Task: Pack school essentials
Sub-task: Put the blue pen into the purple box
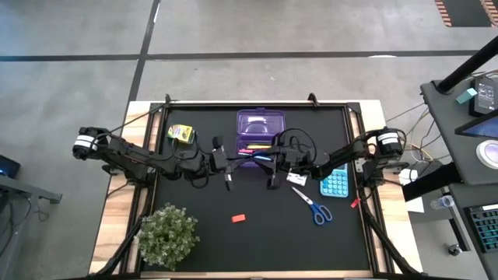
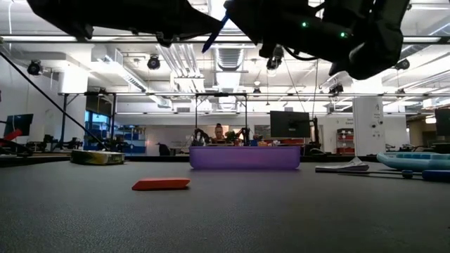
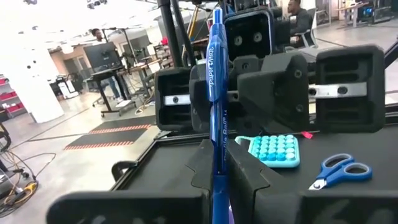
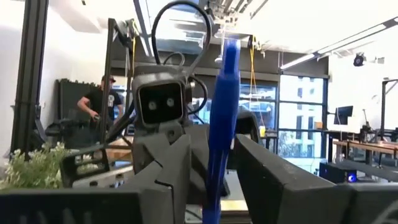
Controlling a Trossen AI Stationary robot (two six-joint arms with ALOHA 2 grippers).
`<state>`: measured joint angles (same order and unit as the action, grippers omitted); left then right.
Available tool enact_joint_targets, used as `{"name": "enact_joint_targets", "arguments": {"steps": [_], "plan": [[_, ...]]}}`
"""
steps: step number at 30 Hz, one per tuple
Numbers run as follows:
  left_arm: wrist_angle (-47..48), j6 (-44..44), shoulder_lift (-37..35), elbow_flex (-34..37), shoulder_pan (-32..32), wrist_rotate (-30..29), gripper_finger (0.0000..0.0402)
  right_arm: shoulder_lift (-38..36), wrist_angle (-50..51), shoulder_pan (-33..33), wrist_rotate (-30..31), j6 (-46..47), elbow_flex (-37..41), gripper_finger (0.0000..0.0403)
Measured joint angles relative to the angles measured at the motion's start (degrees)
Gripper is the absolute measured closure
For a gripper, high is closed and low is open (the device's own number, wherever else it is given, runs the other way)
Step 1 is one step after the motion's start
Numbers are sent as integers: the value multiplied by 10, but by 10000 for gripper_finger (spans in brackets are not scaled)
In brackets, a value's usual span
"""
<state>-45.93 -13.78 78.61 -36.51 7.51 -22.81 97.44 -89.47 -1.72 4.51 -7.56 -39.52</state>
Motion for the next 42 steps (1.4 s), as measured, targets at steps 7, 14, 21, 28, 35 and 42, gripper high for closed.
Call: {"name": "enact_joint_targets", "arguments": {"steps": [7,14,21,28,35,42], "plan": [[2,-1,0,3,0,2,394,7,3,0,1,-6,-3,377],[3,0,0,3,0,2,390,7,8,0,0,-9,-3,379],[13,14,0,3,0,-1,313,7,31,0,0,-8,-4,379],[79,-4,-10,3,0,-1,220,-17,122,1,4,1,-4,380],[112,-6,-24,3,0,-17,190,-88,313,4,47,-13,-4,380],[140,-1,-32,3,0,-51,189,-188,590,15,100,-37,-28,380]]}}
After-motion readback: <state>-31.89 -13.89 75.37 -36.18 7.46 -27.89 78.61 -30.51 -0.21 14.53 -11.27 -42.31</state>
